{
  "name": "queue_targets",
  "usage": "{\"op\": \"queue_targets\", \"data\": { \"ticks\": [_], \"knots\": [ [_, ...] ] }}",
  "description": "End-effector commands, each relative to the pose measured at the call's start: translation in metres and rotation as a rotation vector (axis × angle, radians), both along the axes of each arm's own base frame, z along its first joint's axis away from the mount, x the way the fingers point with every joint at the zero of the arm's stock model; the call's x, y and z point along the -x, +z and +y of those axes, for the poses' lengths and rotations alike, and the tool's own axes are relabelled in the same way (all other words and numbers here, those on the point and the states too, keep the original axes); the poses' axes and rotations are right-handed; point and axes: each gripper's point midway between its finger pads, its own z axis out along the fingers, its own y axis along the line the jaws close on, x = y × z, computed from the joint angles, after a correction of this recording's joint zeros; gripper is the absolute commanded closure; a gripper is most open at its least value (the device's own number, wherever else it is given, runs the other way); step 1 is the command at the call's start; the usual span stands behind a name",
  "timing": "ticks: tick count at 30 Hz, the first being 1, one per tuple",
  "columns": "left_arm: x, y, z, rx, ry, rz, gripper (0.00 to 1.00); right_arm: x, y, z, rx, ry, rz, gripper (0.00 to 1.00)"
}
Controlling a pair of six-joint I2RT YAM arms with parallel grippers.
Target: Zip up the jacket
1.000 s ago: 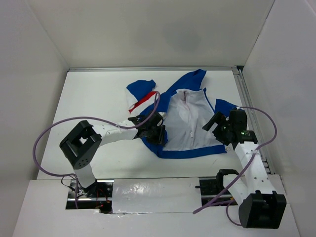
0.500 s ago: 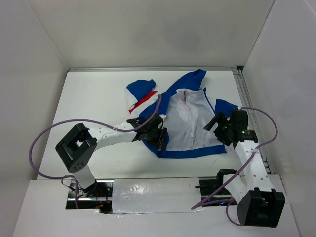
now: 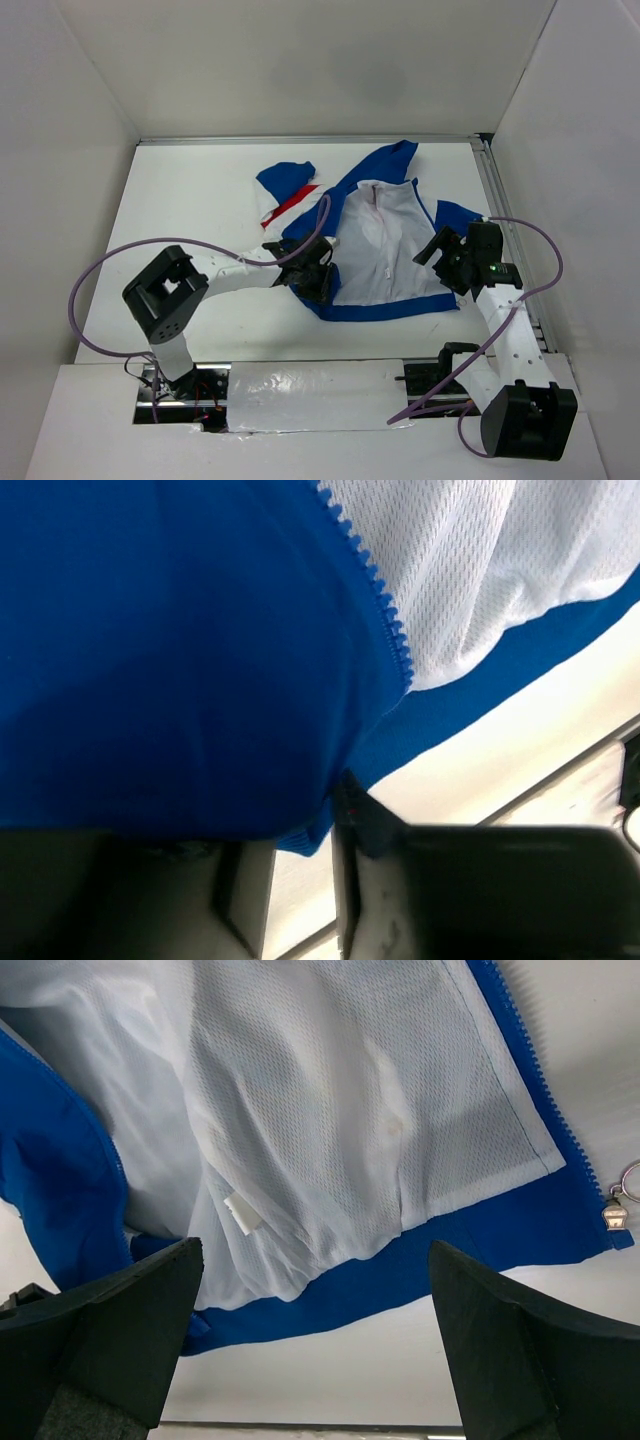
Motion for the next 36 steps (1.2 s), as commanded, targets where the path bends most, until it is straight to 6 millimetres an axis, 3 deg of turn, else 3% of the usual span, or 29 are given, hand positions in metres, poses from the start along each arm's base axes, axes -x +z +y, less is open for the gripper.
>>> {"op": "queue_targets", "data": {
  "ticks": [1, 3, 4, 6, 8, 12, 15, 16, 18, 24, 31, 33, 36],
  "knots": [
    [-0.001, 0.001, -0.008, 0.018, -0.025, -0.01, 0.64, 0.0, 0.001, -0.005, 0.023, -0.004, -0.013, 0.0],
    [-0.001, 0.002, -0.01, 0.029, -0.03, -0.012, 0.77, 0.0, 0.0, -0.006, 0.028, -0.012, -0.008, 0.0],
    [-0.003, 0.004, -0.011, 0.037, -0.027, -0.016, 0.91, 0.0, -0.001, -0.007, 0.028, -0.016, -0.004, 0.0],
    [-0.003, 0.008, -0.013, 0.052, -0.024, -0.022, 1.0, 0.0, -0.003, -0.009, 0.036, -0.031, 0.004, 0.0],
    [-0.008, 0.015, -0.011, 0.058, 0.005, -0.049, 1.0, 0.002, -0.005, -0.015, 0.059, -0.054, 0.022, 0.0],
    [-0.025, 0.043, 0.01, 0.133, 0.096, -0.067, 1.0, 0.005, -0.003, -0.052, 0.19, -0.247, 0.07, 0.0],
    [-0.035, 0.04, 0.039, 0.154, 0.196, -0.055, 1.0, -0.003, 0.001, -0.058, 0.219, -0.246, 0.058, 0.0],
    [-0.031, 0.028, 0.051, 0.139, 0.233, -0.026, 1.0, -0.007, -0.001, -0.06, 0.231, -0.247, 0.068, 0.0],
    [-0.038, 0.024, 0.07, 0.145, 0.299, -0.016, 1.0, -0.013, -0.002, -0.063, 0.25, -0.236, 0.084, 0.0],
    [-0.04, -0.002, 0.122, 0.111, 0.44, 0.044, 1.0, -0.009, -0.044, -0.066, 0.26, -0.239, 0.261, 0.01],
    [-0.043, 0.017, 0.137, 0.181, 0.447, -0.026, 1.0, 0.01, -0.084, -0.062, 0.212, -0.239, 0.423, 0.02],
    [-0.042, 0.026, 0.138, 0.209, 0.43, -0.048, 1.0, 0.012, -0.095, -0.06, 0.197, -0.234, 0.442, 0.07],
    [-0.037, 0.04, 0.131, 0.269, 0.389, -0.076, 1.0, 0.01, -0.102, -0.049, 0.149, -0.181, 0.451, 0.36]
  ]
}}
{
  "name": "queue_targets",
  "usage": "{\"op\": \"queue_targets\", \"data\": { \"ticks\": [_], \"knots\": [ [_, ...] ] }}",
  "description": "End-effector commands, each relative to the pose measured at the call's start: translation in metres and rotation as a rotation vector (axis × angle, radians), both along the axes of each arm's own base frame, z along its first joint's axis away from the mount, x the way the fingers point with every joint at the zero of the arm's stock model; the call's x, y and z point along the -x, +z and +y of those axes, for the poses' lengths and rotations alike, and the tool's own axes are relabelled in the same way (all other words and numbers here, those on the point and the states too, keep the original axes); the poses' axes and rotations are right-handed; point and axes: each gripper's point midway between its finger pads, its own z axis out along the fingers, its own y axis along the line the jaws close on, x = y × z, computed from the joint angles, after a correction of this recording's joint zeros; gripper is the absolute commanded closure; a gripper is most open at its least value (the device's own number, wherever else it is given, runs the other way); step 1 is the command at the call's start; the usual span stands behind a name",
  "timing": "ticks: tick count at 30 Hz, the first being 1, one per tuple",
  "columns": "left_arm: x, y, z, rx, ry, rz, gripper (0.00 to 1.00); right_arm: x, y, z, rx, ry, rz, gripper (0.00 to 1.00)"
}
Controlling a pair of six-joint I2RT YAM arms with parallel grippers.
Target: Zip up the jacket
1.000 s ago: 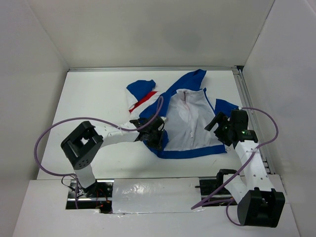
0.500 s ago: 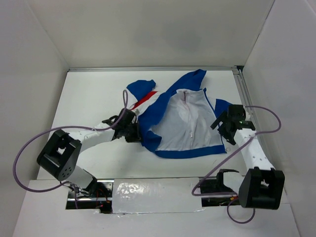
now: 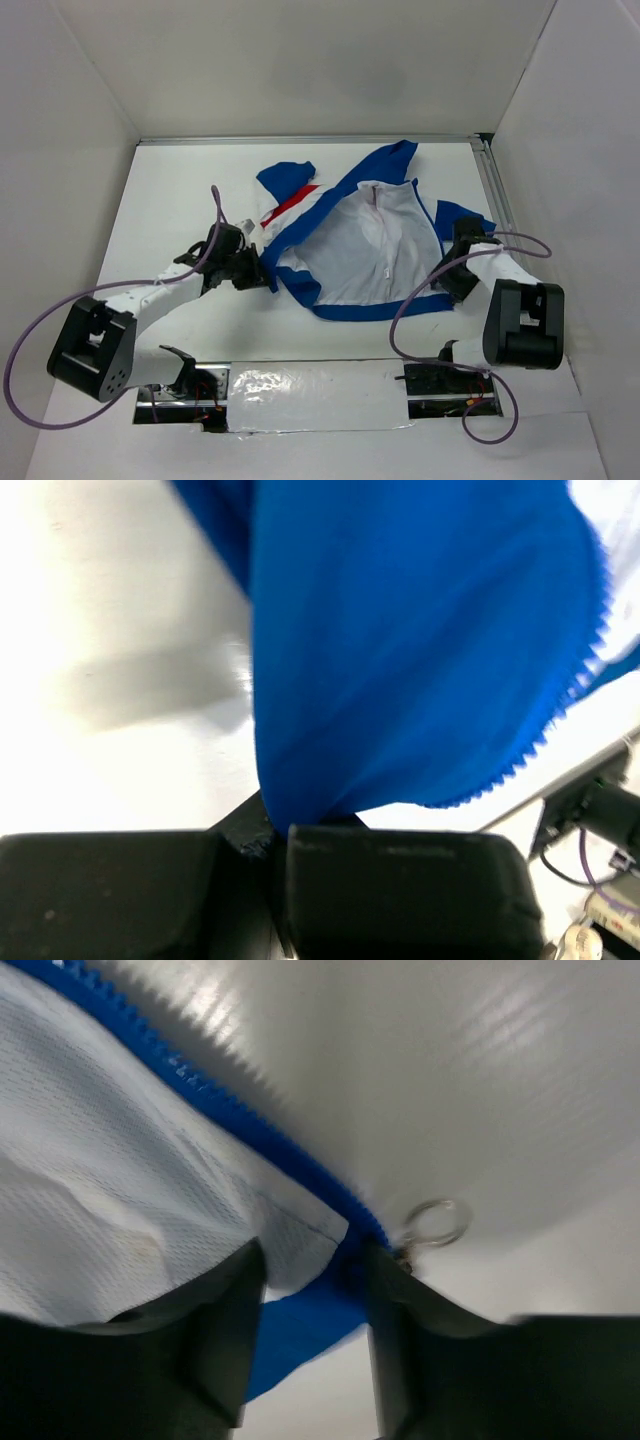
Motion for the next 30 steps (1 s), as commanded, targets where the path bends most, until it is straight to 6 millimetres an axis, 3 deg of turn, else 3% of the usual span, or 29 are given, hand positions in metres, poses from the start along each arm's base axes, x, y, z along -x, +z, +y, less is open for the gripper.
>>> {"op": "queue_targets", "data": {
  "ticks": [1, 4, 6, 11, 12, 13, 14, 15, 16, 17, 19, 21, 22, 24, 26, 27, 28, 29, 30],
  "knots": [
    [0.002, 0.023, -0.009, 0.072, -0.059, -0.088, 1.0, -0.011, -0.004, 0.01, -0.058, 0.022, -0.03, 0.55],
    [0.007, 0.034, -0.014, 0.106, -0.082, -0.108, 1.0, -0.023, 0.003, 0.017, -0.075, 0.067, -0.087, 0.78],
    [0.009, 0.041, -0.018, 0.126, -0.1, -0.126, 1.0, -0.029, 0.016, 0.012, -0.032, 0.059, -0.13, 1.0],
    [0.018, 0.054, -0.035, 0.15, -0.136, -0.137, 1.0, -0.038, 0.07, 0.017, 0.083, 0.105, -0.267, 1.0],
    [0.022, 0.054, -0.039, 0.146, -0.145, -0.13, 1.0, -0.043, 0.088, 0.025, 0.106, 0.133, -0.295, 1.0],
    [0.021, 0.057, -0.041, 0.147, -0.139, -0.129, 1.0, -0.033, 0.092, 0.029, 0.125, 0.147, -0.247, 1.0],
    [0.021, 0.059, -0.042, 0.153, -0.135, -0.125, 1.0, -0.038, 0.109, 0.047, 0.14, 0.197, -0.27, 1.0],
    [0.02, 0.062, -0.044, 0.157, -0.138, -0.123, 1.0, -0.037, 0.116, 0.045, 0.219, 0.206, -0.265, 1.0],
    [0.02, 0.062, -0.045, 0.154, -0.13, -0.115, 1.0, -0.027, 0.112, 0.053, 0.24, 0.225, -0.205, 1.0],
    [0.02, 0.059, -0.044, 0.146, -0.119, -0.094, 1.0, -0.027, 0.12, 0.082, 0.247, 0.323, -0.219, 1.0],
    [0.021, 0.057, -0.042, 0.135, -0.088, -0.053, 1.0, -0.014, 0.112, 0.099, 0.302, 0.365, -0.129, 1.0],
    [0.023, 0.052, -0.039, 0.123, -0.073, -0.014, 1.0, 0.007, 0.093, 0.138, 0.326, 0.523, -0.052, 1.0],
    [0.024, 0.049, -0.038, 0.112, -0.065, 0.001, 1.0, 0.014, 0.087, 0.154, 0.321, 0.569, -0.035, 0.88],
    [0.026, 0.042, -0.035, 0.099, -0.047, 0.025, 1.0, 0.041, 0.076, 0.206, 0.288, 0.787, -0.021, 0.61],
    [0.027, 0.032, -0.03, 0.077, -0.024, 0.048, 1.0, 0.055, 0.077, 0.235, 0.28, 0.926, -0.058, 0.47],
    [0.026, 0.03, -0.028, 0.075, -0.016, 0.057, 1.0, 0.071, 0.081, 0.263, 0.218, 1.026, -0.113, 0.38],
    [0.028, 0.028, -0.028, 0.076, -0.017, 0.066, 1.0, 0.076, 0.084, 0.274, 0.182, 1.091, -0.142, 0.24],
    [0.03, 0.024, -0.028, 0.073, -0.016, 0.08, 1.0, 0.083, 0.087, 0.282, 0.131, 1.129, -0.166, 0.21],
    [0.031, 0.024, -0.029, 0.076, -0.02, 0.08, 1.0, 0.08, 0.105, 0.296, 0.028, 1.127, -0.263, 0.2]
  ]
}}
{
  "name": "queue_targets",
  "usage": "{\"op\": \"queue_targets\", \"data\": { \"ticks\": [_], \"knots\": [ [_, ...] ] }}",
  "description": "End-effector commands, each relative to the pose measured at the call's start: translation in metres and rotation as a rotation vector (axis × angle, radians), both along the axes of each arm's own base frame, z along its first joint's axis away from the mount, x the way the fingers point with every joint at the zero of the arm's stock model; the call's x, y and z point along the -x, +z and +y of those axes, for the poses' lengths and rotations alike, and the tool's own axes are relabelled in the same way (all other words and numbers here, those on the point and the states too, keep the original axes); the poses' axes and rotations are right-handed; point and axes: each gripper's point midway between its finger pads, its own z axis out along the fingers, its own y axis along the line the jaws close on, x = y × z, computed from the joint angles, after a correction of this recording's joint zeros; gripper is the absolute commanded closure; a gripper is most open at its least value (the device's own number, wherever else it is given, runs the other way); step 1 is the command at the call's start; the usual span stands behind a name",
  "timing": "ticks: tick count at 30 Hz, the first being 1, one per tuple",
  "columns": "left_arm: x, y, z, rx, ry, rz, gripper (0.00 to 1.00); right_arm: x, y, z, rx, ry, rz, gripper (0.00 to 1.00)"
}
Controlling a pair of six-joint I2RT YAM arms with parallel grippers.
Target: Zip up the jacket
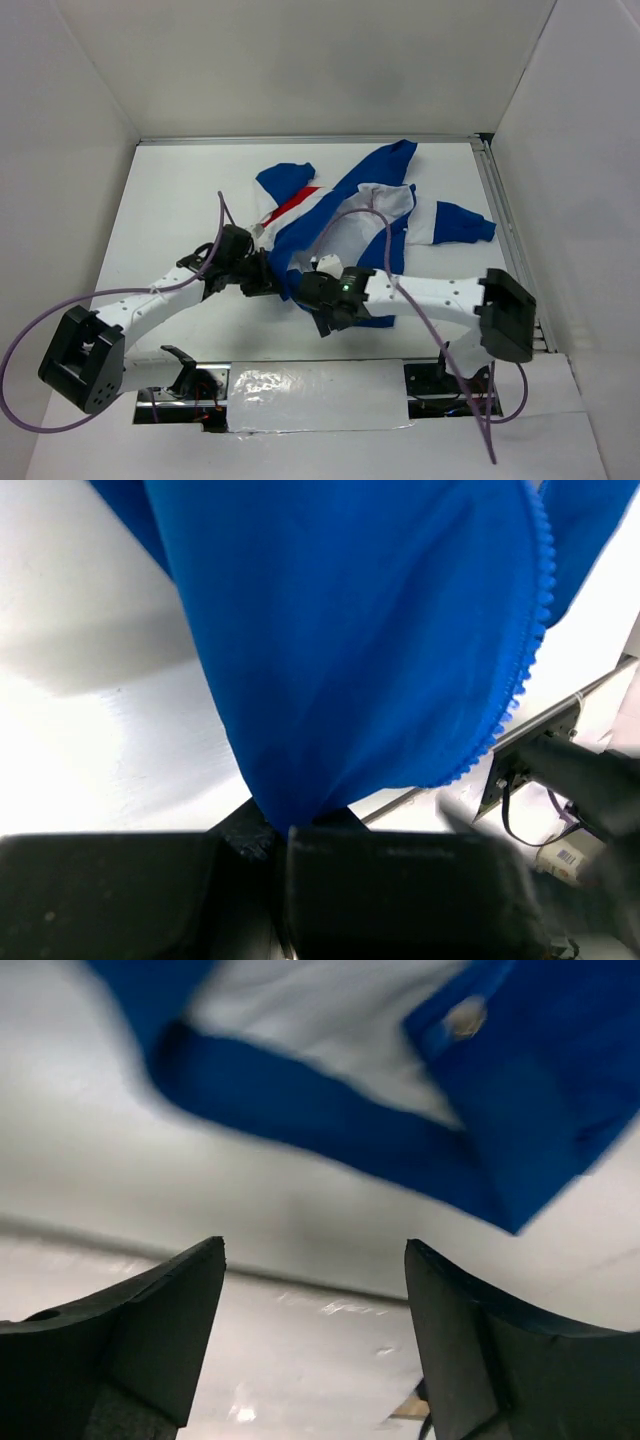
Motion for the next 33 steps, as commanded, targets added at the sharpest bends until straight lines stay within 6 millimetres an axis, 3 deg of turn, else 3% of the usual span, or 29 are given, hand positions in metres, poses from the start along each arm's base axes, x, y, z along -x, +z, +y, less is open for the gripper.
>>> {"op": "queue_targets", "data": {
  "ticks": [1, 5, 6, 8, 12, 17, 19, 20, 23, 33],
  "knots": [
    [0.002, -0.005, 0.0, 0.003, 0.017, 0.023, 1.0, 0.001, 0.04, 0.027, -0.284, 0.07, -0.038, 0.19],
    [0.007, -0.008, -0.002, 0.004, 0.008, 0.024, 1.0, -0.025, 0.065, -0.001, -0.557, -0.065, -0.089, 0.18],
    [0.007, -0.007, -0.003, 0.004, 0.007, 0.017, 1.0, -0.036, 0.052, -0.022, -0.555, -0.149, -0.084, 0.18],
    [0.006, -0.008, -0.004, -0.006, 0.012, 0.017, 1.0, -0.041, 0.047, -0.029, -0.618, -0.171, -0.077, 0.18],
    [0.006, -0.008, -0.008, -0.021, 0.006, 0.021, 1.0, -0.059, 0.047, -0.028, -0.693, -0.253, -0.047, 0.22],
    [0.009, -0.007, -0.018, 0.0, -0.025, 0.013, 1.0, -0.08, 0.025, -0.017, -0.679, -0.456, 0.006, 0.28],
    [0.012, -0.01, -0.019, -0.007, -0.029, 0.025, 1.0, -0.087, 0.012, -0.021, -0.624, -0.555, 0.012, 0.28],
    [0.012, -0.01, -0.019, -0.011, -0.027, 0.027, 1.0, -0.098, 0.013, -0.027, -0.589, -0.605, -0.036, 0.28],
    [0.016, -0.012, -0.021, -0.016, -0.038, 0.029, 1.0, -0.108, 0.004, -0.032, -0.518, -0.689, -0.058, 0.28],
    [0.024, -0.01, -0.023, 0.0, -0.071, -0.009, 1.0, -0.124, -0.033, -0.035, -0.4, -0.822, -0.051, 0.31]
  ]
}}
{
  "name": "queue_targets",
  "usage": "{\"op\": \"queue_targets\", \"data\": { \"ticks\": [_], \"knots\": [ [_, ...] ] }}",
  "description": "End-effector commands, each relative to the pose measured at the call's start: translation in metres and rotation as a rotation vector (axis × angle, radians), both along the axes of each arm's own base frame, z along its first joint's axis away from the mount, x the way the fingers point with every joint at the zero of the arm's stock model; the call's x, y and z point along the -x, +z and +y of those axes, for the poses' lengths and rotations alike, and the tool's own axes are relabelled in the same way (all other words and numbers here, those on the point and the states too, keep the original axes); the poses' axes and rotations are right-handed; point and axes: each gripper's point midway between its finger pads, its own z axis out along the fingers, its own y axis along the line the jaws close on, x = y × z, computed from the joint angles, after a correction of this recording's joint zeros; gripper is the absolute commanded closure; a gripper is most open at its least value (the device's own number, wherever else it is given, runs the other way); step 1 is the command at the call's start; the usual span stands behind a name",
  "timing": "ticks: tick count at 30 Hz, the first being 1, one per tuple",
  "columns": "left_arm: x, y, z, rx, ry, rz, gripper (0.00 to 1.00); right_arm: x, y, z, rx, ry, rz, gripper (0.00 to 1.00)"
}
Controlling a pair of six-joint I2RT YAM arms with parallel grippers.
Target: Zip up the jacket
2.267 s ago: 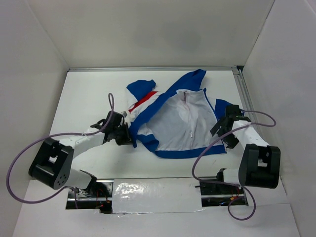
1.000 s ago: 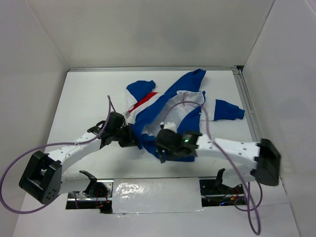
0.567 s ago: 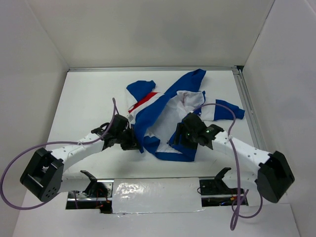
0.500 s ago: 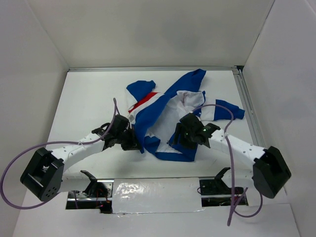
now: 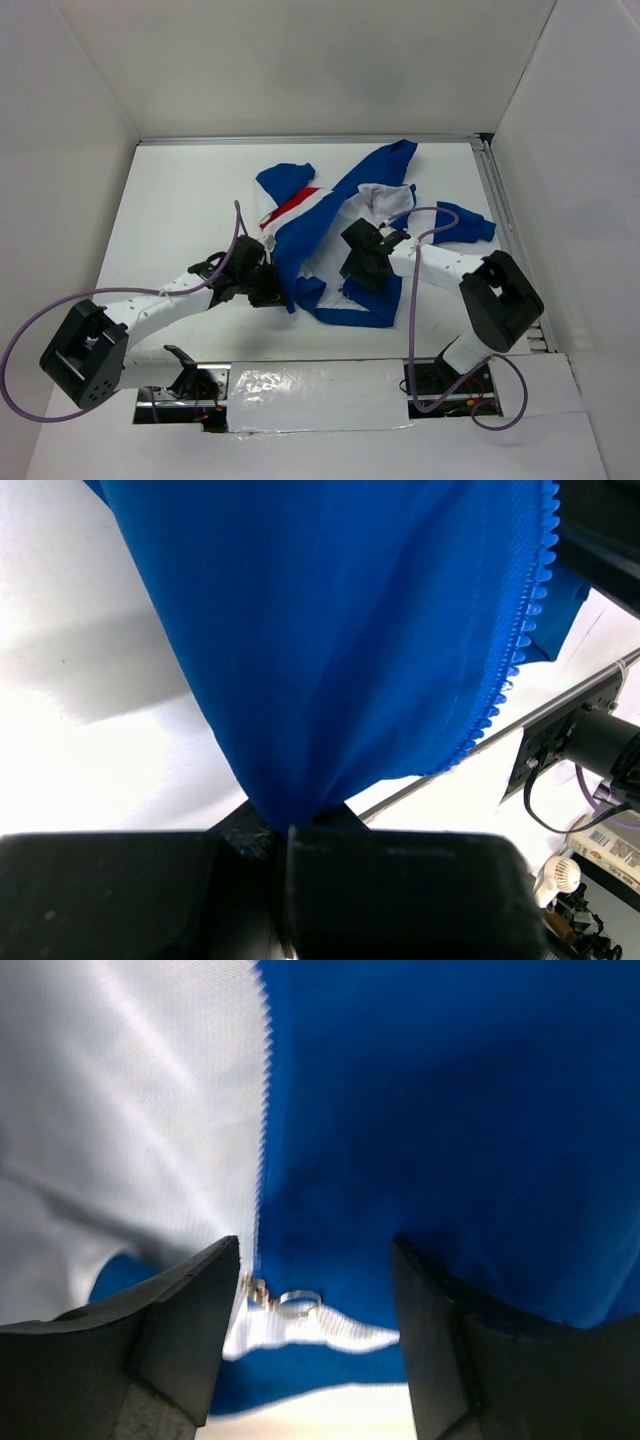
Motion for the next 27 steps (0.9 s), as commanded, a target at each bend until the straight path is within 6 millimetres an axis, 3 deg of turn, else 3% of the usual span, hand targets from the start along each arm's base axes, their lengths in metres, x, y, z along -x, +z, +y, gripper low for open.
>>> {"op": "queue_targets", "data": {
  "ticks": [1, 6, 11, 13, 14, 15, 24, 26, 27],
  "knots": [
    [0.0, 0.011, -0.006, 0.042, -0.011, -0.042, 1.0, -0.013, 0.001, -0.003, 0.039, -0.086, -0.03, 0.33],
    [0.0, 0.01, -0.003, 0.034, -0.01, -0.053, 1.0, -0.01, -0.019, -0.005, 0.087, -0.093, 0.029, 0.36],
    [0.001, 0.012, -0.003, 0.037, -0.019, -0.072, 1.0, -0.01, -0.03, -0.003, 0.116, -0.08, 0.049, 0.45],
    [0.001, 0.015, -0.003, 0.044, -0.022, -0.083, 1.0, -0.011, -0.028, -0.002, 0.122, -0.073, 0.038, 0.54],
    [0.001, 0.016, -0.003, 0.045, -0.023, -0.086, 1.0, -0.011, -0.026, -0.001, 0.123, -0.069, 0.03, 0.58],
    [0.001, 0.018, -0.003, 0.052, -0.03, -0.099, 1.0, -0.013, -0.018, 0.0, 0.125, -0.064, 0.002, 0.71],
    [0.0, 0.024, -0.006, 0.06, -0.046, -0.104, 1.0, -0.01, 0.035, 0.003, 0.136, 0.042, -0.153, 0.69],
    [0.0, 0.023, -0.007, 0.058, -0.044, -0.103, 1.0, -0.003, 0.04, -0.005, 0.165, 0.075, -0.166, 0.71],
    [-0.001, 0.022, -0.007, 0.057, -0.043, -0.101, 1.0, 0.0, 0.053, -0.006, 0.146, 0.078, -0.196, 0.75]
  ]
}}
